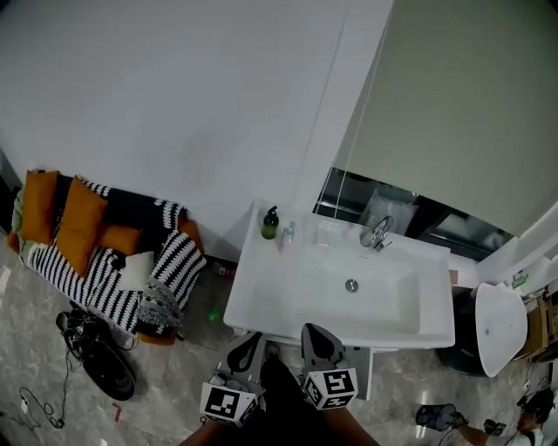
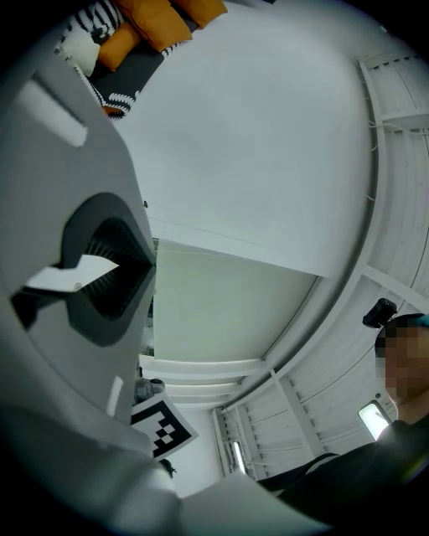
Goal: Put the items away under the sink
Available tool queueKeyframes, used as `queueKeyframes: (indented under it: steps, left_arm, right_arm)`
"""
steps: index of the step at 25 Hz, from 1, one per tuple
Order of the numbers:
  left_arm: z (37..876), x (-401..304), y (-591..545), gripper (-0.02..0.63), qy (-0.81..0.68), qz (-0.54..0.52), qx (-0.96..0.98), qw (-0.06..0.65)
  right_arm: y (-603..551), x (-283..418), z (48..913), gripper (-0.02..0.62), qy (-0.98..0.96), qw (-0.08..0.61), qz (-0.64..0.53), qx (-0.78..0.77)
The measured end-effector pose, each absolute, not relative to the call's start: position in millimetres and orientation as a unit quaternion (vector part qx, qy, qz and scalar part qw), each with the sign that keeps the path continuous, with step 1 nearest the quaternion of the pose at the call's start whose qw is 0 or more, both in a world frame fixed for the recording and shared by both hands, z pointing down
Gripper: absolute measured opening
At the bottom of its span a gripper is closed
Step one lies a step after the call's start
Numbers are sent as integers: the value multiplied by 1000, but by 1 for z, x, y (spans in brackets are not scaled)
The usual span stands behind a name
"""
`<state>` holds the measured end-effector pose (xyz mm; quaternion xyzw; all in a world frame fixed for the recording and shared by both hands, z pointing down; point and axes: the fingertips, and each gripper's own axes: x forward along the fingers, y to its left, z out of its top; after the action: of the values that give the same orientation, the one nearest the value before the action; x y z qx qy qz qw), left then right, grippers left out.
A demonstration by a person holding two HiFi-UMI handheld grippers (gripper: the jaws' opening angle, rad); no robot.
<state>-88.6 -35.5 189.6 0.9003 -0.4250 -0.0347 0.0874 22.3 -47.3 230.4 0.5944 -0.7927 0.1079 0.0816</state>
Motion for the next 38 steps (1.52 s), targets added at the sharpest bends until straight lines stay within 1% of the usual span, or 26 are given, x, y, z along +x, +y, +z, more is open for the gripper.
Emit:
queueKeyframes:
  steps: [16,21,24,27,30,34,38]
  left_arm:
    - [200,-39,-175,8,-435,-35,894,96]
    - [216,-23,-209,8,-437,-9,890,129]
    - [220,-19,-228,8,-441,-9,888,128]
    - [223,-18,-245,8,-447,-10,886,121]
    - [228,-17,-260,8,-455,-6,881,128]
    - [248,-15,-272,8,-460,16,873,160]
    - [255,-14,-285,8,-465,15,871,160]
  right_arm:
    - [-188,59,260,17,-802,97,130,575]
    - [-229,67,279,19,-809,102,137,562]
    - [-251,68,289,59,-813,109,149,553]
    - [-265,69,301,84,-814,118,159,546]
    - [-280,68,309,105,-817,128,162,539]
    - [-304,67,317,124,-820,129,157,535]
    - [-325,69,323,141,-826,127,144,530]
